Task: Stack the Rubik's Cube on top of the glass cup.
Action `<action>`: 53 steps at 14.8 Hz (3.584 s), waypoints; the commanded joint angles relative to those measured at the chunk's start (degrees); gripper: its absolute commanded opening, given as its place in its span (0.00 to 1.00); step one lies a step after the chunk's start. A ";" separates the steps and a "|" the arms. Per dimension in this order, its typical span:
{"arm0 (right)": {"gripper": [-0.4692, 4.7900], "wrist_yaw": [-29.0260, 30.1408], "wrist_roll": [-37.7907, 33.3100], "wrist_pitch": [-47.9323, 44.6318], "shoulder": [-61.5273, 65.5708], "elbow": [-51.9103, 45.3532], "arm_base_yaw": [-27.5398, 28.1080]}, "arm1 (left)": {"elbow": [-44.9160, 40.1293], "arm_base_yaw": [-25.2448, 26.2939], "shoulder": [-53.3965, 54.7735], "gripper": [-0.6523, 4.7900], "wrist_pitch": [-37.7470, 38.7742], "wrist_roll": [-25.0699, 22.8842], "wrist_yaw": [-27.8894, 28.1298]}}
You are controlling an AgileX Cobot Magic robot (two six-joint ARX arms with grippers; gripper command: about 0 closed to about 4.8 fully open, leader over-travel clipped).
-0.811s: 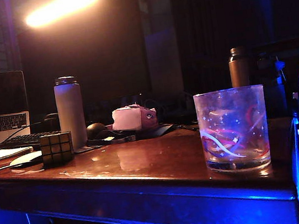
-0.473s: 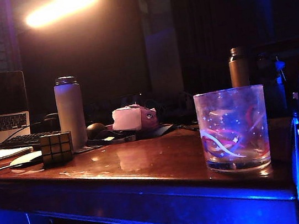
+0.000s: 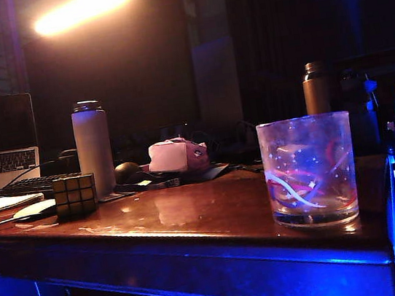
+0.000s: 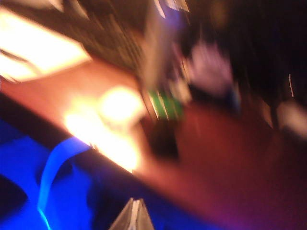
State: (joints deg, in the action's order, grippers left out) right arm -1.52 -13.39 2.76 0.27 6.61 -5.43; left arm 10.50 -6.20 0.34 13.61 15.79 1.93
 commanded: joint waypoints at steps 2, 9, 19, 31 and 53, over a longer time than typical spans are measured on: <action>0.09 0.33 -0.50 2.14 11.58 11.98 0.00 | 12.22 -0.04 6.38 0.15 -4.70 -1.70 4.94; 0.09 24.20 3.63 9.38 44.22 36.13 -0.04 | 48.11 -0.07 43.01 0.11 13.77 -17.53 -11.96; 0.09 39.30 13.75 34.34 49.00 36.09 -16.17 | 57.72 -0.07 52.48 0.11 14.86 -17.33 -19.12; 0.09 25.05 18.14 28.48 66.05 35.74 -22.93 | 57.90 -0.07 52.48 0.11 12.90 -17.05 -20.22; 0.09 13.03 21.92 43.63 51.52 50.47 -22.80 | 57.90 -0.07 63.84 0.11 11.54 -17.09 -20.20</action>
State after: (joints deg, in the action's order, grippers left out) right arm 11.55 8.32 47.44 52.18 56.71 -28.23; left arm 68.29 -6.20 62.78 27.22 -1.48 -18.00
